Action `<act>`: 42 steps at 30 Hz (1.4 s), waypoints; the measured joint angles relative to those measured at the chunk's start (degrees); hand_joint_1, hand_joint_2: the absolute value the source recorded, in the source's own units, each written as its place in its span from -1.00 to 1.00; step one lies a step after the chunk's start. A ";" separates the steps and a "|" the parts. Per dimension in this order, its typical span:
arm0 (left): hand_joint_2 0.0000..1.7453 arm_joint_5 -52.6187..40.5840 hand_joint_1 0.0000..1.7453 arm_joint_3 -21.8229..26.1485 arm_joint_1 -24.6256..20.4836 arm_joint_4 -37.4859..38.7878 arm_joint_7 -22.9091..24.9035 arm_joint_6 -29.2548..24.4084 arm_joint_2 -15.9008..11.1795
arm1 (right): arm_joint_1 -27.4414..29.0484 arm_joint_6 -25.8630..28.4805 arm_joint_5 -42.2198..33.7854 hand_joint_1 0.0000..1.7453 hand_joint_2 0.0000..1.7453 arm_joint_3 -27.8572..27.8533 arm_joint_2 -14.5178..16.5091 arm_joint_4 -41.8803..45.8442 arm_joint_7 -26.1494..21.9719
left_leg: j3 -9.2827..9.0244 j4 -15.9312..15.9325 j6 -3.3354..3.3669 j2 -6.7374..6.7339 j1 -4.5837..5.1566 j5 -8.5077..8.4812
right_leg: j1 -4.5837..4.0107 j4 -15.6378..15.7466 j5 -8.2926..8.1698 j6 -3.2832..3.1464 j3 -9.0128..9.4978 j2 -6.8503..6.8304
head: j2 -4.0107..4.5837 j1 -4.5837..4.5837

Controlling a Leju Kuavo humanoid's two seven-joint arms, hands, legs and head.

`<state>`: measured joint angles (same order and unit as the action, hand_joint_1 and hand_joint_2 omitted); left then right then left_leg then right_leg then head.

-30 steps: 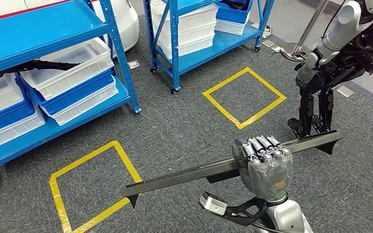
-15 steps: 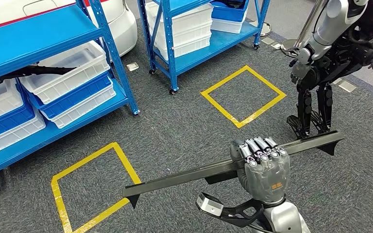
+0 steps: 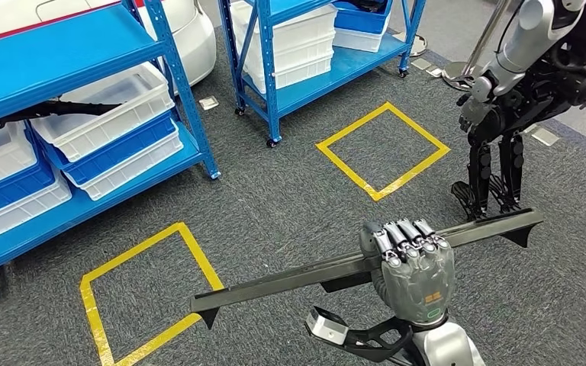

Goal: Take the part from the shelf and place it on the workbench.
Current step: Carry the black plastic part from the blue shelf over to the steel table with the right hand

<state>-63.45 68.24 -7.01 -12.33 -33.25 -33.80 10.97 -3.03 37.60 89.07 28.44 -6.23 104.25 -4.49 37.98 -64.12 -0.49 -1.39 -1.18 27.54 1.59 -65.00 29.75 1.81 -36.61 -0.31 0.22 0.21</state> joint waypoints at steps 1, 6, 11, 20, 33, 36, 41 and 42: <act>1.00 -0.02 -1.00 -0.04 0.00 0.00 0.07 0.01 0.00 | 0.12 -0.01 0.13 1.00 1.00 0.00 0.07 0.13 0.05 | 0.00 0.01 0.00 0.00 0.01 0.00 | -0.01 0.09 -0.03 -0.03 0.05 0.00 | 0.00 0.00; 1.00 -0.02 -1.00 -0.42 0.00 0.00 0.22 0.01 0.04 | 0.50 -0.05 0.49 1.00 1.00 0.01 0.18 0.63 0.20 | -0.02 0.04 0.04 0.00 0.03 0.02 | -0.14 0.55 -0.13 0.01 0.33 -0.01 | 0.00 0.02; 1.00 -0.01 -1.00 -0.55 0.00 0.00 0.22 0.01 0.04 | 0.52 -0.06 0.60 1.00 1.00 0.01 0.18 0.79 0.20 | -0.04 0.04 0.10 0.00 0.04 0.05 | -0.15 0.83 -0.21 0.13 0.52 -0.01 | 0.00 0.02; 1.00 -0.01 -1.00 -0.74 0.00 0.00 0.11 -0.02 0.02 | 0.57 -0.37 0.42 1.00 1.00 0.03 0.44 0.92 0.16 | -0.05 0.04 0.15 0.00 0.08 0.08 | -0.15 0.95 -0.27 0.23 0.58 -0.01 | 0.00 0.01; 1.00 -0.01 -1.00 -0.75 0.01 0.00 -0.02 0.02 -0.04 | 0.83 -0.46 -2.27 1.00 1.00 0.38 0.64 1.83 -0.98 | -0.03 -0.07 0.50 0.11 0.18 0.22 | 0.17 1.13 -0.42 0.45 0.67 0.00 | 0.00 -0.01; 1.00 -0.01 -1.00 -0.75 0.05 0.00 -0.02 -0.01 -0.10 | 0.81 -0.58 -2.56 1.00 1.00 0.52 0.64 2.12 -1.21 | -0.02 -0.09 0.87 0.17 0.38 0.31 | 0.36 1.34 -0.54 0.67 0.78 0.00 | 0.00 -0.02; 1.00 -0.02 -1.00 -0.79 0.09 0.00 -0.20 -0.03 -0.04 | 0.80 -0.62 -2.46 1.00 1.00 0.63 0.62 2.60 -1.26 | -1.06 1.87 2.28 -0.29 0.28 -0.61 | 0.32 1.88 -0.67 1.52 0.99 0.16 | 0.00 0.02; 1.00 -0.03 -1.00 -0.80 0.09 0.00 -0.25 -0.02 0.02 | 0.79 -0.62 -2.44 1.00 1.00 0.66 0.60 2.69 -1.26 | -1.59 2.79 2.66 -0.61 0.10 -1.02 | 0.22 0.52 0.09 1.39 0.35 0.19 | 0.00 0.15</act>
<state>-63.47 67.44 -6.92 -12.33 -33.50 -33.81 10.99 -2.24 36.98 86.63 29.09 -5.63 106.95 -5.75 36.39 -61.33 2.17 -2.00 -1.08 26.52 1.80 -64.47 29.84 3.20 -36.26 -0.12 0.22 0.36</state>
